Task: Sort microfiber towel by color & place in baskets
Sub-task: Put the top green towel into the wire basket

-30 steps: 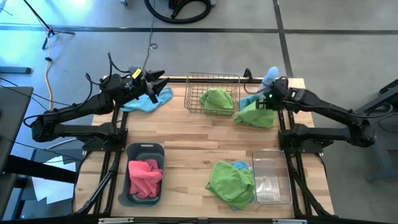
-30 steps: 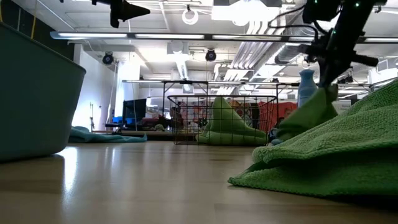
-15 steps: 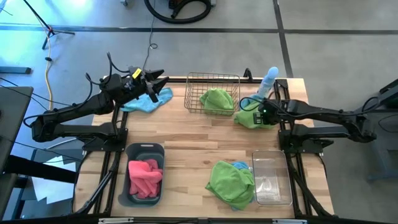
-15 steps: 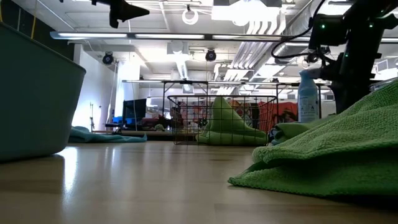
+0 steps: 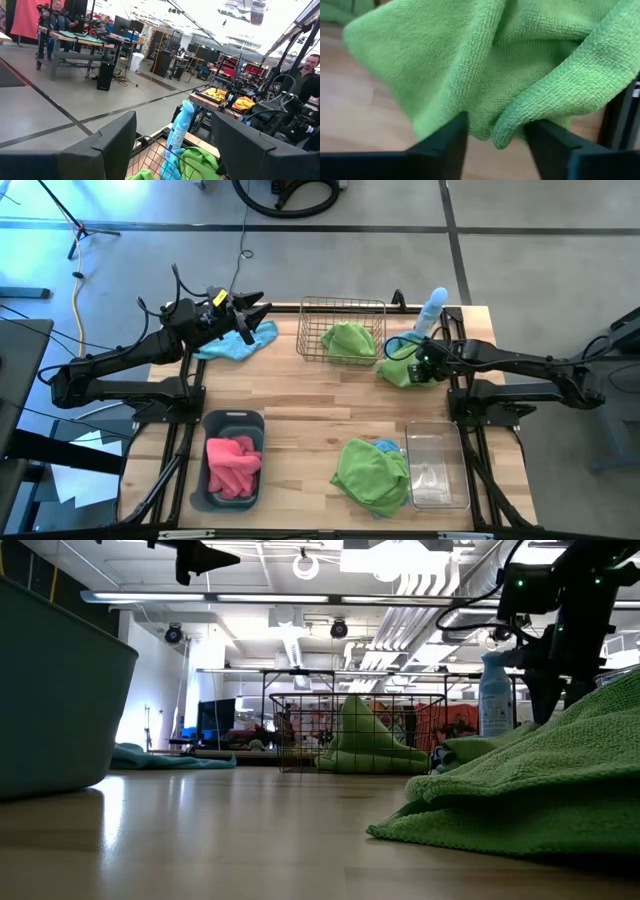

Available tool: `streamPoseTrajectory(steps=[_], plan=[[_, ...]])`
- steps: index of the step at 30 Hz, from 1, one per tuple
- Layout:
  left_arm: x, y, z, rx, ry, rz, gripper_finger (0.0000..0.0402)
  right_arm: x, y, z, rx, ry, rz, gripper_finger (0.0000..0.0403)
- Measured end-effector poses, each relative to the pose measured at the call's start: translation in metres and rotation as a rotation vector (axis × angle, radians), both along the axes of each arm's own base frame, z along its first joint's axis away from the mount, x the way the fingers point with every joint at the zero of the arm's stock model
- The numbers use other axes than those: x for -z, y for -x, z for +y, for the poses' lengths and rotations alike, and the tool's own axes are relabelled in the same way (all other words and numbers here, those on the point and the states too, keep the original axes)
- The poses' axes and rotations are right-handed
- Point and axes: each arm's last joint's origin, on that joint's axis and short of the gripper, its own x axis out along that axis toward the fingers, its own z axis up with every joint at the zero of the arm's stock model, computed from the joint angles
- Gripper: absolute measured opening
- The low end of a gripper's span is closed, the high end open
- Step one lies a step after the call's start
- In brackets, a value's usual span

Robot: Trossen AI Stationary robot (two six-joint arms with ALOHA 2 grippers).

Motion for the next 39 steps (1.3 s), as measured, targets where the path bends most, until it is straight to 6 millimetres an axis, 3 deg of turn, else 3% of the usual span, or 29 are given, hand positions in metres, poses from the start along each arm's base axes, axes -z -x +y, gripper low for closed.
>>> streamPoseTrajectory(steps=[3, 6, 13, 19, 30, 39], plan=[[0.0, 0.0, 0.0, 0.0, 0.0, 0.0, 0.0246, -0.012, 0.001, 0.001, -0.05, -0.004, 0.028, 0.025], [0.0, 0.0, 0.0, 0.0, 0.0, 0.0, 0.0246, -0.024, 0.004, 0.001, -0.062, 0.002, 0.063, 0.0275], [0.0, 0.0, 0.0, 0.0, 0.0, 0.0, 0.0246, -0.039, 0.006, 0.002, -0.04, -0.005, 0.075, 0.0282], [0.0, 0.0, 0.0, 0.0, 0.0, 0.0, 0.0246, -0.043, -0.012, -0.006, 0.029, 0.062, -0.1, 0.0282], [0.0, 0.0, 0.0, 0.0, 0.001, 0.0, 0.0246, -0.006, -0.04, -0.044, 0.04, 0.079, 0.116, 0.0282], [0.0, 0.0, 0.0, 0.0, 0.001, 0.0, 0.0246, 0.022, -0.051, -0.059, -0.025, 0.027, 0.256, 0.0279]])
